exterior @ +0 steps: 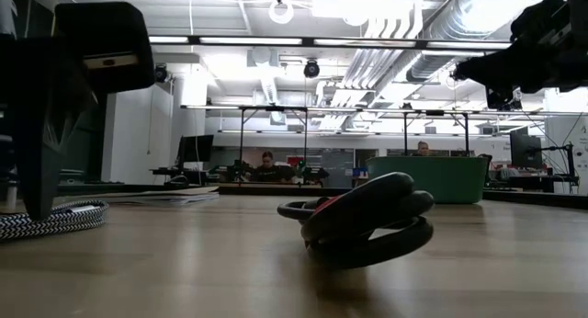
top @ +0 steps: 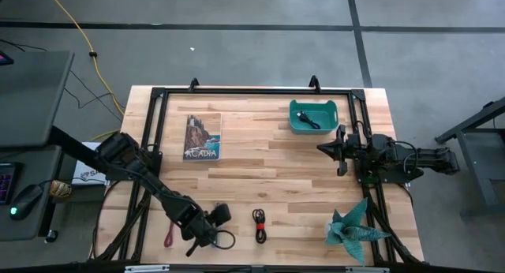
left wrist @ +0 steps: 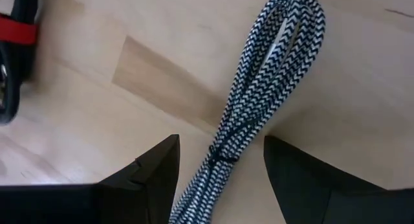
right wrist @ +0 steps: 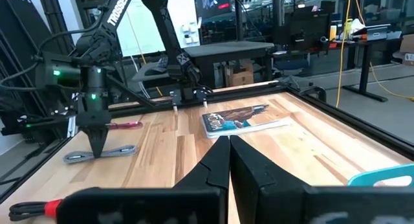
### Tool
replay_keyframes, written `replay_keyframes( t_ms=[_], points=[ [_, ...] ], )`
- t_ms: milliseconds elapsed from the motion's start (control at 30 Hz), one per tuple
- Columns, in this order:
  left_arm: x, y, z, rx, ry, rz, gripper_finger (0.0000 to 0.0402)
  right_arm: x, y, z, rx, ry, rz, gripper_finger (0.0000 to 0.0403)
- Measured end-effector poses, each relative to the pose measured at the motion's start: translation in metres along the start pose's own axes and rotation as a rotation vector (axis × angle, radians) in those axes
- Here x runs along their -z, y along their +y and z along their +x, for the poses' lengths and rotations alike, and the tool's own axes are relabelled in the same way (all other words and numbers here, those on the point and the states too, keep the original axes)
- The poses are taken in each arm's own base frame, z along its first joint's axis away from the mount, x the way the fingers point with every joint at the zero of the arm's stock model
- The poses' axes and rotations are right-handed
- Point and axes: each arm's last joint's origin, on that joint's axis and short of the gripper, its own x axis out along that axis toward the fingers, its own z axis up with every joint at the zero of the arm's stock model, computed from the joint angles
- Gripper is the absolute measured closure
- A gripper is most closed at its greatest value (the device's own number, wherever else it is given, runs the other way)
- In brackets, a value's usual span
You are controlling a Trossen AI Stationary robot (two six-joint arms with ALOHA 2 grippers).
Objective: Pick and place USB-C Cables
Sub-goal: Put the white charger cable into the green bin
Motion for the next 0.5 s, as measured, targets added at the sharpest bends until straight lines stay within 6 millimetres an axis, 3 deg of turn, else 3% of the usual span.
replay_keyframes(
  t_ms=[300,500],
  points=[
    [0.006,0.009,0.005,0.052,-0.018,0.017,0.0200,0.000,0.000,0.000,0.000,0.004,0.007,0.0403],
    [0.009,0.012,0.007,0.087,-0.030,0.002,0.0247,0.000,0.000,0.000,0.000,0.004,0.007,0.0403]
  ],
)
